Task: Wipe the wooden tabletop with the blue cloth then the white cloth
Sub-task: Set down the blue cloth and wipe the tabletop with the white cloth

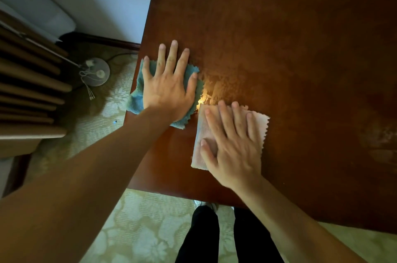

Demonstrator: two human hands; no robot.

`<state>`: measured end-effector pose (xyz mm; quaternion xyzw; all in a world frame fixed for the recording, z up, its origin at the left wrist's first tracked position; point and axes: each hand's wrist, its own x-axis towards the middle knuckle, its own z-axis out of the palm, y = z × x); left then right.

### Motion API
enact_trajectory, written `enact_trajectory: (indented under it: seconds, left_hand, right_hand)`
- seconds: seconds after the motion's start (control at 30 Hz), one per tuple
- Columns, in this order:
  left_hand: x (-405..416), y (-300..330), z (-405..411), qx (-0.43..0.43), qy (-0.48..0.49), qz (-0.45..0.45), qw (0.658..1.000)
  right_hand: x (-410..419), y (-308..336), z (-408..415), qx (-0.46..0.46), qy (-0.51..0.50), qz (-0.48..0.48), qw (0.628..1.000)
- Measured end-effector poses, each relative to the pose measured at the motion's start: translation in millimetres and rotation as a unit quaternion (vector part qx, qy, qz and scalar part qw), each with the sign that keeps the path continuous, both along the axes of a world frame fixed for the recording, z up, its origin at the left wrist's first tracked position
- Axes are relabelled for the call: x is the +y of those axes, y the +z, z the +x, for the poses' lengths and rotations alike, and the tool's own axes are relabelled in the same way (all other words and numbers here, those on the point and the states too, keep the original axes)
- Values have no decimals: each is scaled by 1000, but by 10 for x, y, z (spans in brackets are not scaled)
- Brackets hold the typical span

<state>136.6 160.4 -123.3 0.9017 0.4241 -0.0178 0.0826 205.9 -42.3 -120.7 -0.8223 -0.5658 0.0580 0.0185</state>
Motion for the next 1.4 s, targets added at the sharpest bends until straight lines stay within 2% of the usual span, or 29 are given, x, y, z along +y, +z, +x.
enact_trajectory:
  seconds: [0.2,0.53,0.67,0.87,1.03,1.2,1.4]
  left_hand:
    - [7,-3,-11,-5,2,-1,1000]
    - [-15,10,-7,-17,1,4,1000]
    - [-7,-7,-14,-15,0,1,1000]
    - [3,-23,-10,-6,-6,7,1000]
    - [-2,-9,-11,-13,-7,9,1000]
    - [-5,11,-14,-18,-8,1,1000]
    - [-1,19,-19,-18,-12,2,1000]
  right_hand:
    - [615,16,480,-8,-29,-29,999]
    - [97,12,42,-5,-23,-8,1000]
    - [289,-23,204,-4,-17,-9,1000]
    - [997,8,799,-4,-47,-15,999]
    - [913,6,686,-10,-55,-17,998]
    - [503,-20,451,-14,-11,-13,1000]
    - [871,-5,858,-12,18,-18,1000]
